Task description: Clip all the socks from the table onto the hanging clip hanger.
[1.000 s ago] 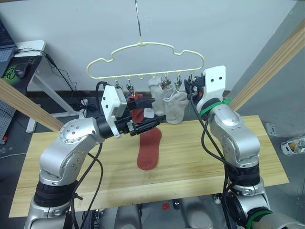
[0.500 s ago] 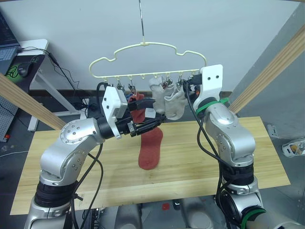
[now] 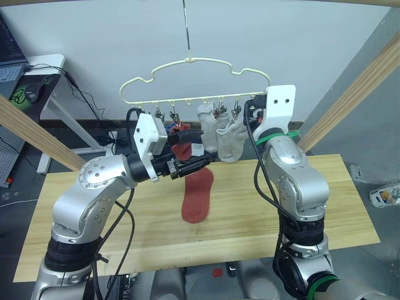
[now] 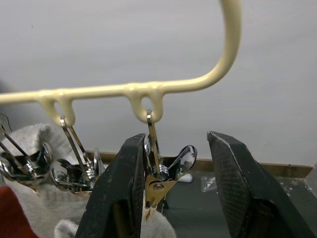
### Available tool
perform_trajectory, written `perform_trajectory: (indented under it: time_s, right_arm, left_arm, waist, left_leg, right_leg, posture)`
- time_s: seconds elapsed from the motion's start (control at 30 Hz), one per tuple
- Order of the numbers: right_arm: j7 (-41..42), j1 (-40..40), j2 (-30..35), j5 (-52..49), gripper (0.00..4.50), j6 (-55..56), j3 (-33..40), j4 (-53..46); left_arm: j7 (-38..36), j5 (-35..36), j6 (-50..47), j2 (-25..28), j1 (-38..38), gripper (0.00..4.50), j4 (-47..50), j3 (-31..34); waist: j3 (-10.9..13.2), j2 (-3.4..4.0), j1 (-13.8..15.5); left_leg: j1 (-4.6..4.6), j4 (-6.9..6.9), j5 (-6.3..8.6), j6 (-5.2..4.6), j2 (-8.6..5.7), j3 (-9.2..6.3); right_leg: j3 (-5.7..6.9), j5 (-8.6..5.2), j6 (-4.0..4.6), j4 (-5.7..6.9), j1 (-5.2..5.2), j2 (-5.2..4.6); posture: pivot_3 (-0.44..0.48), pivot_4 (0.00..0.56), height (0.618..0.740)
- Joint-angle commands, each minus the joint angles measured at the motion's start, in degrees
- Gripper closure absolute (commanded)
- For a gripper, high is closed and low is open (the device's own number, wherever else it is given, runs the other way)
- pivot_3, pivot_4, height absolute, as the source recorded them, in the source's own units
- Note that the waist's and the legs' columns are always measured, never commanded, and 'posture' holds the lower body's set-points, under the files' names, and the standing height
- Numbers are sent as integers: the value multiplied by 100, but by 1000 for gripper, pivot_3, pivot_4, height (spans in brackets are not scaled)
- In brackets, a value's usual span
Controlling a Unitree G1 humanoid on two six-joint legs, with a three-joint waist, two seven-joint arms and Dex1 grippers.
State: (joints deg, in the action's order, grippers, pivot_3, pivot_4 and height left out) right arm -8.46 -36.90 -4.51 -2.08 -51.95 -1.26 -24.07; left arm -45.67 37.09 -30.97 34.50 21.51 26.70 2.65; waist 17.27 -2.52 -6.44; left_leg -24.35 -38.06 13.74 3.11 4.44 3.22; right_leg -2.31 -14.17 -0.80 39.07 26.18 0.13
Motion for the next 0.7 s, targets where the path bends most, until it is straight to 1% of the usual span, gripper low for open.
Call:
perform_trajectory:
  time_s: [0.03, 0.17, 0.33, 0.47, 0.6, 0.7]
  right_arm:
    - [-112, -106, -90, 44, 2474, -52, 56, -378]
    - [-104, -7, -139, 62, 2474, -141, 14, -487]
    - [-30, -26, -176, 9, 2474, -66, 92, -390]
    - [34, -163, -257, -160, 2474, -11, 318, -238]
    - [42, -269, -478, -430, 2474, -137, 578, -165]
    - [21, -293, -512, -534, 2474, -175, 600, -159]
  left_arm:
    - [-35, -6, 77, 21, -16, 1136, 135, 5]
    - [-44, -7, 78, 13, -26, 1136, 139, -11]
    - [-55, -28, 90, 7, -10, 1136, 120, -21]
    - [-56, -38, 97, 13, -36, 1136, 131, -10]
    - [-48, -44, 93, 21, -53, 1136, 138, 1]
    - [-40, -48, 93, 22, -65, 1136, 146, 6]
  waist:
    - [-3, 0, 0]
    - [-7, 0, -2]
    - [-13, 0, -3]
    - [-16, 0, -3]
    - [-17, 0, -1]
    - [-17, 0, -1]
  left_leg:
    - [0, 0, 0, 0, 0, 0]
    - [0, 0, 0, 0, 0, 0]
    - [0, 0, 0, 0, 0, -1]
    - [0, 0, 0, 0, 0, -2]
    - [0, 0, 0, 0, 0, -3]
    - [-1, 0, 0, -1, 0, -2]
  right_leg:
    - [1, 0, 1, 0, 0, 0]
    - [1, 1, 1, 0, 0, 0]
    - [0, 1, 1, -1, 0, 0]
    - [1, 1, 1, 0, 0, 0]
    - [3, 1, 1, 0, 0, 0]
    - [1, 1, 1, -2, 0, 0]
  posture:
    - [-165, 250, 740]
    - [-170, 249, 740]
    - [-168, 249, 740]
    - [-162, 251, 740]
    - [-162, 251, 740]
    - [-160, 252, 740]
